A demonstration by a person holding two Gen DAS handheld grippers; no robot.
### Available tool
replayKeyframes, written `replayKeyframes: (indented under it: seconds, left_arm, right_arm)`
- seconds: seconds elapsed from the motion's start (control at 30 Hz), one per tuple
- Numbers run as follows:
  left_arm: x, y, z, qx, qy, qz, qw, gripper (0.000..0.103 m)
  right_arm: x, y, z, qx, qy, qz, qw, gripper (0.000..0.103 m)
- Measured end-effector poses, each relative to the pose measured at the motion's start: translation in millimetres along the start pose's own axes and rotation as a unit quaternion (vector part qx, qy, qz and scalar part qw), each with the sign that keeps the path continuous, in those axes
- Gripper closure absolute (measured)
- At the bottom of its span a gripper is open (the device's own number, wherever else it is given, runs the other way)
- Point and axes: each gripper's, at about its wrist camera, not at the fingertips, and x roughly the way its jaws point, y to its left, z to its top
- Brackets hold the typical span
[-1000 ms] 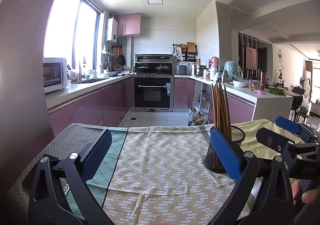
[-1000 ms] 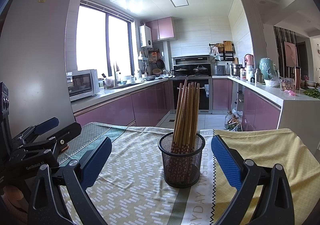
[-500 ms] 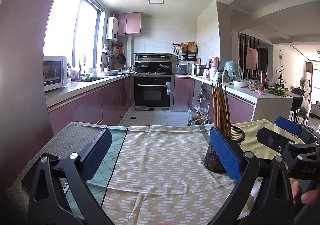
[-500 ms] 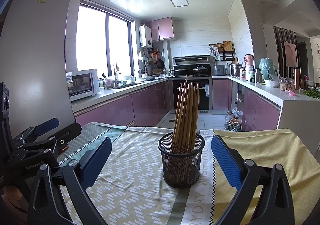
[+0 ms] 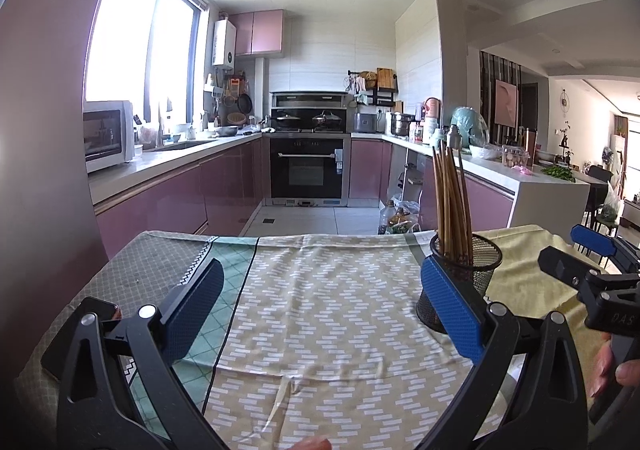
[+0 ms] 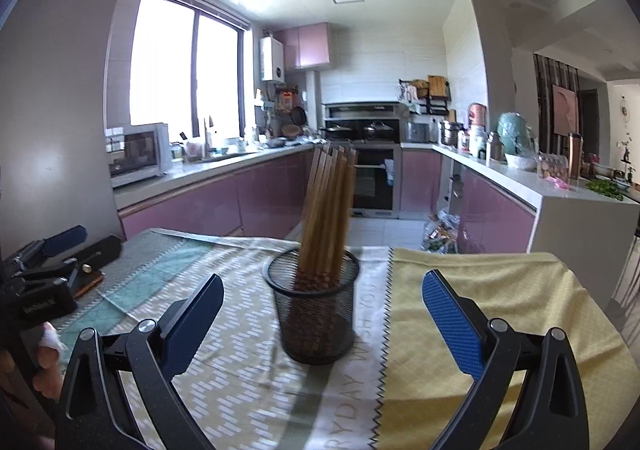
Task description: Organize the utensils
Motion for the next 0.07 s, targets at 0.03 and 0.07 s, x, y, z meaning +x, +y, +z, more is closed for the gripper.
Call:
replayKeyframes:
  seconds: [0.03,0.07]
  left_arm:
    - [6,1,-2,0.0,0.012,0.006,0.9999,0.006]
    - [13,3,-4,0.0,0.026,0.014,0.9996,0.006]
  right_arm:
    - [10,-13,-3,0.006,0.027,-0.014,1.0,0.007]
    - [20,-27,-8,0.012,0.053,-0.031,0.998,0.007]
